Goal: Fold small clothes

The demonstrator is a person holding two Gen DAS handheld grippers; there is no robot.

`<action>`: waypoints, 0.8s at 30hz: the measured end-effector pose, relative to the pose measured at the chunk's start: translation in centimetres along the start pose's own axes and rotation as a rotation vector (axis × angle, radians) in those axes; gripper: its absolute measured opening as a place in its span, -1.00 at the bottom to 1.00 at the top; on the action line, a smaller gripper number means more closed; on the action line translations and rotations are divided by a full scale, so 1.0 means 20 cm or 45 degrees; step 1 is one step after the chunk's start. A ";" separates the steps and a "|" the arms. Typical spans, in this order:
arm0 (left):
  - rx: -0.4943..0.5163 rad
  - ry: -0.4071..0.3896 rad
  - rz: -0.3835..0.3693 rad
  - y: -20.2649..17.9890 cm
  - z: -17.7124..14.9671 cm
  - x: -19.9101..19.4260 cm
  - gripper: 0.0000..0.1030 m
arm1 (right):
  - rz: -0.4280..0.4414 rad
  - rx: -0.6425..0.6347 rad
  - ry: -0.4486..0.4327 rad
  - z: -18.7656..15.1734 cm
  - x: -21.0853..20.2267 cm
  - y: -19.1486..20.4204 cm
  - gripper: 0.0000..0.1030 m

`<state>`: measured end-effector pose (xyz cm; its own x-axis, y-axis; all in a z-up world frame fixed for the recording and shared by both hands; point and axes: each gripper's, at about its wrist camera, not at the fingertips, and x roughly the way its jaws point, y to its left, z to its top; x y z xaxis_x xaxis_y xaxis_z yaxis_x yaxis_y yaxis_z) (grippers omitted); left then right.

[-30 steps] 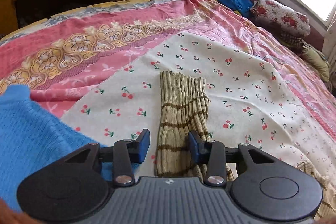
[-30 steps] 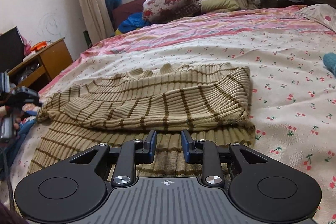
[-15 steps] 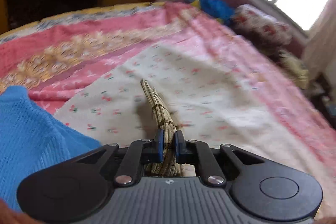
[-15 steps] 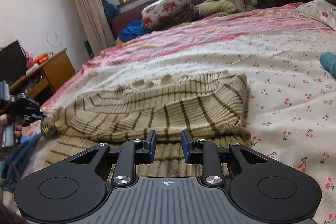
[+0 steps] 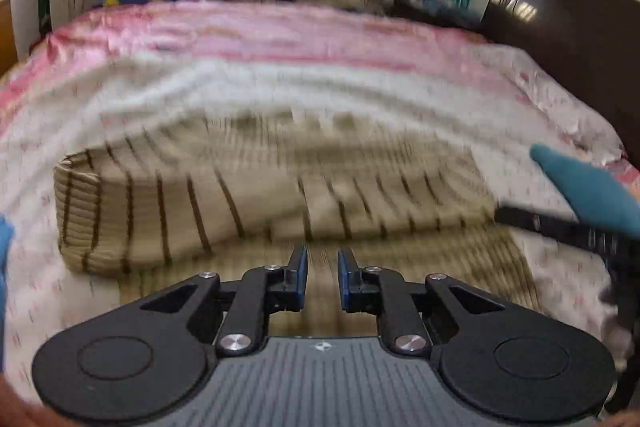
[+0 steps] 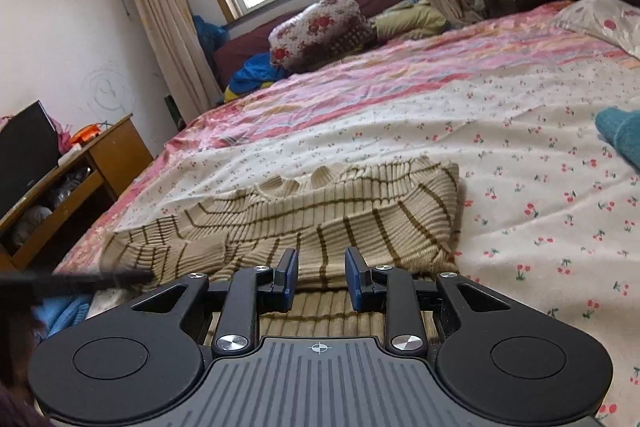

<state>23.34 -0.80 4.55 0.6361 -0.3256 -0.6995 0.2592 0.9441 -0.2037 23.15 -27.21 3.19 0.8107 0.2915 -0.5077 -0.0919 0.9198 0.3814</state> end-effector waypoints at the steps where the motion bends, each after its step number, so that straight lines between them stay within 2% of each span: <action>1: -0.011 0.012 0.007 0.00 -0.03 -0.02 -0.55 | 0.006 0.016 0.020 0.00 0.00 0.00 -0.47; 7: -0.030 -0.060 0.140 0.03 -0.17 -0.26 -0.32 | 0.110 0.057 0.113 -0.02 -0.01 0.05 -0.39; 11: -0.059 -0.108 0.230 0.11 -0.21 -0.33 -0.27 | 0.173 0.070 0.129 0.00 -0.01 0.15 -0.36; 14: -0.099 -0.132 0.204 0.18 -0.22 -0.30 -0.24 | 0.192 0.063 0.138 0.02 0.03 0.22 -0.35; 18: -0.114 -0.171 0.225 0.26 -0.24 -0.18 -0.23 | 0.170 0.078 0.164 0.03 0.14 0.29 -0.32; 21: -0.200 -0.168 0.187 0.36 -0.26 -0.09 -0.23 | 0.166 0.151 0.212 0.05 0.30 0.32 -0.32; 24: -0.217 -0.153 0.182 0.42 -0.31 -0.05 -0.23 | 0.198 0.264 0.274 0.05 0.47 0.34 -0.32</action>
<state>20.39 7.69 -0.71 0.7421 -0.1822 -0.6450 0.0402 0.9727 -0.2285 30.67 -18.51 1.77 0.6535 0.4934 -0.5741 -0.0675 0.7934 0.6050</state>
